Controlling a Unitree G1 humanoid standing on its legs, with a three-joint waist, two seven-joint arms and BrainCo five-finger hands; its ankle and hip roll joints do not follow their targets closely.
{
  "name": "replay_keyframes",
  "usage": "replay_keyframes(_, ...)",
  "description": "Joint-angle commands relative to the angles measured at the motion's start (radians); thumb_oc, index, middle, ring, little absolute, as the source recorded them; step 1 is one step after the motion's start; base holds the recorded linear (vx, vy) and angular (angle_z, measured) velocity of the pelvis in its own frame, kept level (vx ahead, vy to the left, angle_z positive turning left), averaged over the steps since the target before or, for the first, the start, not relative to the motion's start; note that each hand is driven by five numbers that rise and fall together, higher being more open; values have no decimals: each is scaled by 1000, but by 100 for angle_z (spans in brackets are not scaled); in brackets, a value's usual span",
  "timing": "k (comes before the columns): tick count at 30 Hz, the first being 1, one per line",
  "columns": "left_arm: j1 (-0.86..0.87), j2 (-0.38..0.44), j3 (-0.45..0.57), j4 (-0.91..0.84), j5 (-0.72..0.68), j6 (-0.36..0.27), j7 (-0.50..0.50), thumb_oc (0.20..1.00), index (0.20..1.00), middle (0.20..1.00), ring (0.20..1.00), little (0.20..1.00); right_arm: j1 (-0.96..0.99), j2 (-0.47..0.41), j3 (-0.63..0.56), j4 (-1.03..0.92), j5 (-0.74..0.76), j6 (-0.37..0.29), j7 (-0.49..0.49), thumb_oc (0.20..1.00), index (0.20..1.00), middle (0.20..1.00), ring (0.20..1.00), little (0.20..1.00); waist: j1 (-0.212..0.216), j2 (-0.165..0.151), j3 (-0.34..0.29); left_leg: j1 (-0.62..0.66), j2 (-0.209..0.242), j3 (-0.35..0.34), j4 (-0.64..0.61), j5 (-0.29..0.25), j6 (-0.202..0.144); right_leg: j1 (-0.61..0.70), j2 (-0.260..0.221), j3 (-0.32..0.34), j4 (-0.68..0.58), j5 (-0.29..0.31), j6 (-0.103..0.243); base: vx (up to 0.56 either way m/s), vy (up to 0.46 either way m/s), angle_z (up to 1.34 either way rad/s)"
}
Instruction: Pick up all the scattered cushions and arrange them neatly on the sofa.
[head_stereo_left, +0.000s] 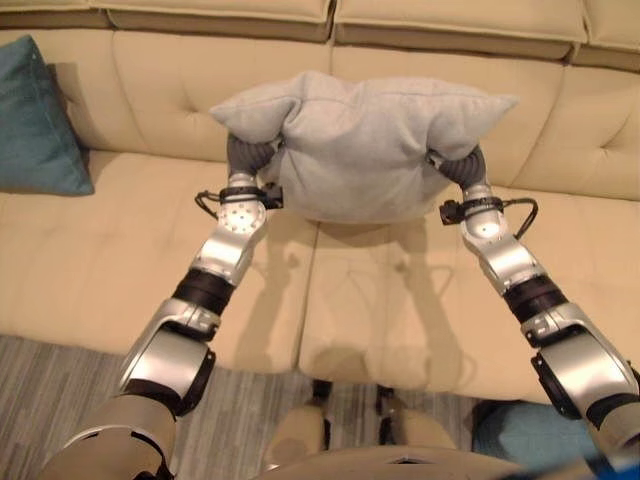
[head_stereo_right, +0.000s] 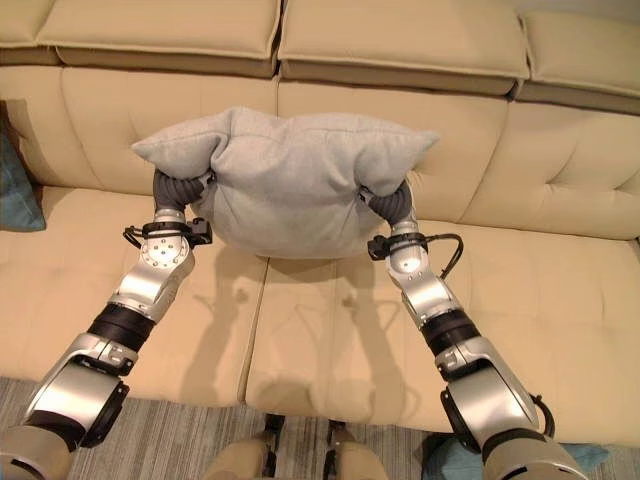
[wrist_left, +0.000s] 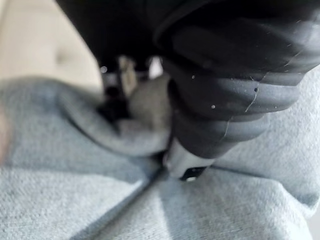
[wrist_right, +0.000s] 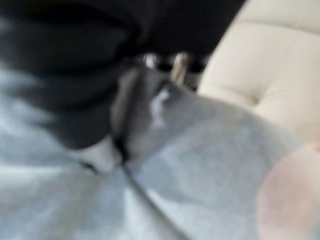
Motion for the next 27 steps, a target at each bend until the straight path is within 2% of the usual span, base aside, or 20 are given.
replay_keyframes(1, -222, 28, -68, 12, 25, -121, 2, 200, 200, 200, 200, 200, -200, 17, 23, -56, 27, -94, -29, 200, 200, 200, 200, 200, 0, -34, -11, -67, -14, 9, 56, -53, -30, -13, -36, 36, 85, -58, 101, 0, 58, 4)
replay_keyframes(6, -344, 77, -99, 118, 20, -115, 7, 200, 200, 200, 200, 200, -292, 24, 40, 36, 55, -92, -54, 200, 200, 200, 200, 200, -2, -37, 34, -167, -18, 9, 91, -51, -34, -102, -49, 50, 97, -44, 109, -8, 66, 7)
replay_keyframes(16, -473, 117, -163, 237, 55, -97, -12, 200, 200, 200, 200, 200, -361, 43, 64, 128, 75, -106, -61, 200, 200, 200, 200, 200, -16, -29, 56, -311, -21, 21, 145, -63, -36, -227, -54, 86, 94, -14, 121, -17, 17, 1)
replay_keyframes(17, -499, 116, -173, 271, 61, -93, -12, 451, 451, 451, 451, 451, -382, 39, 70, 154, 71, -105, -65, 200, 200, 200, 200, 200, -21, -28, 53, -337, -24, 22, 145, -59, -37, -248, -55, 92, 87, -3, 125, -9, 11, -19)
replay_keyframes(18, -516, 112, -181, 293, 60, -89, -12, 1000, 1000, 1000, 1000, 1000, -396, 37, 77, 172, 65, -102, -71, 583, 583, 583, 583, 583, -25, -27, 50, -349, -24, 23, 141, -56, -37, -263, -54, 94, 83, 1, 127, 0, 0, 0)
replay_keyframes(19, -538, 109, -185, 317, 58, -86, -12, 1000, 1000, 1000, 1000, 1000, -419, 30, 80, 191, 58, -99, -77, 1000, 1000, 1000, 1000, 1000, -28, -27, 49, -364, -23, 24, 137, -50, -38, -276, -55, 97, 79, 6, 129, -5, 2, 4)
replay_keyframes(23, -604, 117, -204, 386, 51, -75, -14, 1000, 1000, 1000, 1000, 1000, -485, 1, 88, 253, 54, -86, -98, 1000, 1000, 1000, 1000, 1000, -33, -23, 42, -388, -24, 22, 109, -29, -42, -314, -51, 101, 68, 18, 134, 8, -2, -4)
replay_keyframes(27, -657, 163, -213, 439, 40, -65, -14, 1000, 1000, 1000, 1000, 1000, -546, -77, 94, 322, 62, -67, -127, 1000, 1000, 1000, 1000, 1000, -31, -14, 37, -381, -23, 17, 39, 8, -50, -333, -49, 99, 45, 30, 140, 8, -4, 0)
